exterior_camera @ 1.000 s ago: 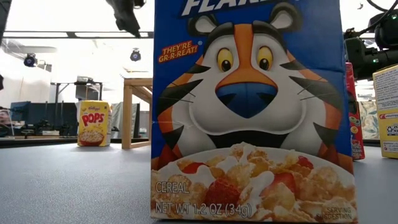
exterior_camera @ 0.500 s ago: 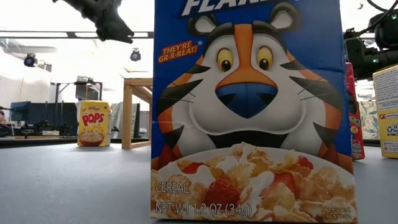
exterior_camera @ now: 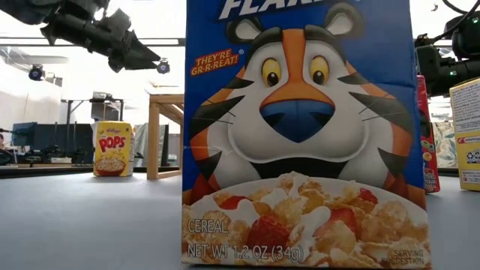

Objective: Stack cereal on shelf
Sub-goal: Put the top blue cereal box on the shelf

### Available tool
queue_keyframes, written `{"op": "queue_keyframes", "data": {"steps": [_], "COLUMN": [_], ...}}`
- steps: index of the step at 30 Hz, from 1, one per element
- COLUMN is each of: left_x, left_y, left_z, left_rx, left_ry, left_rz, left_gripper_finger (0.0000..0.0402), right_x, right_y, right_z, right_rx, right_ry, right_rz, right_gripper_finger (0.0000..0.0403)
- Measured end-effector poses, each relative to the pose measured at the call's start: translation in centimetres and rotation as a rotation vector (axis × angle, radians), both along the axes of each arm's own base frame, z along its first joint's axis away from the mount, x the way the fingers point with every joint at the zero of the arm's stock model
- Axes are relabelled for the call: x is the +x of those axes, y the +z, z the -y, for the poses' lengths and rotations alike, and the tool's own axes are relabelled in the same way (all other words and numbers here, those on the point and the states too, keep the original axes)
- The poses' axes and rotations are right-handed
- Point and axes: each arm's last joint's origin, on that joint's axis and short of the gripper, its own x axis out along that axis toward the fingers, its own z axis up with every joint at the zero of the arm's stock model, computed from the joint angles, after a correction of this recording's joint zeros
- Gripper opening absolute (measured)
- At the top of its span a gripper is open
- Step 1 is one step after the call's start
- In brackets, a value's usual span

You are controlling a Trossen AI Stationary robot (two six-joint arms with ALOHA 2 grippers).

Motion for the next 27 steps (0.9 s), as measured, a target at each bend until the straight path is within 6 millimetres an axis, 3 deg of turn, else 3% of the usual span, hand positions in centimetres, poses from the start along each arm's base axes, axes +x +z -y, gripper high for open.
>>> {"op": "queue_keyframes", "data": {"steps": [17,27], "left_x": [2.1,5.1], "left_y": [-2.9,-3.2], "left_z": [-2.7,-5.1], "left_rx": [-0.134,-0.097], "left_ry": [0.009,-0.119], "left_rz": [-0.066,-0.117], "left_gripper_finger": [0.0231,0.0231], "right_x": [0.0,0.0], "right_y": [0.0,0.0], "right_z": [0.0,0.0], "right_rx": [-0.002,0.0], "right_ry": [0.0,0.0], "right_rz": [-0.001,0.0], "right_gripper_finger": [0.0009,0.0009]}}
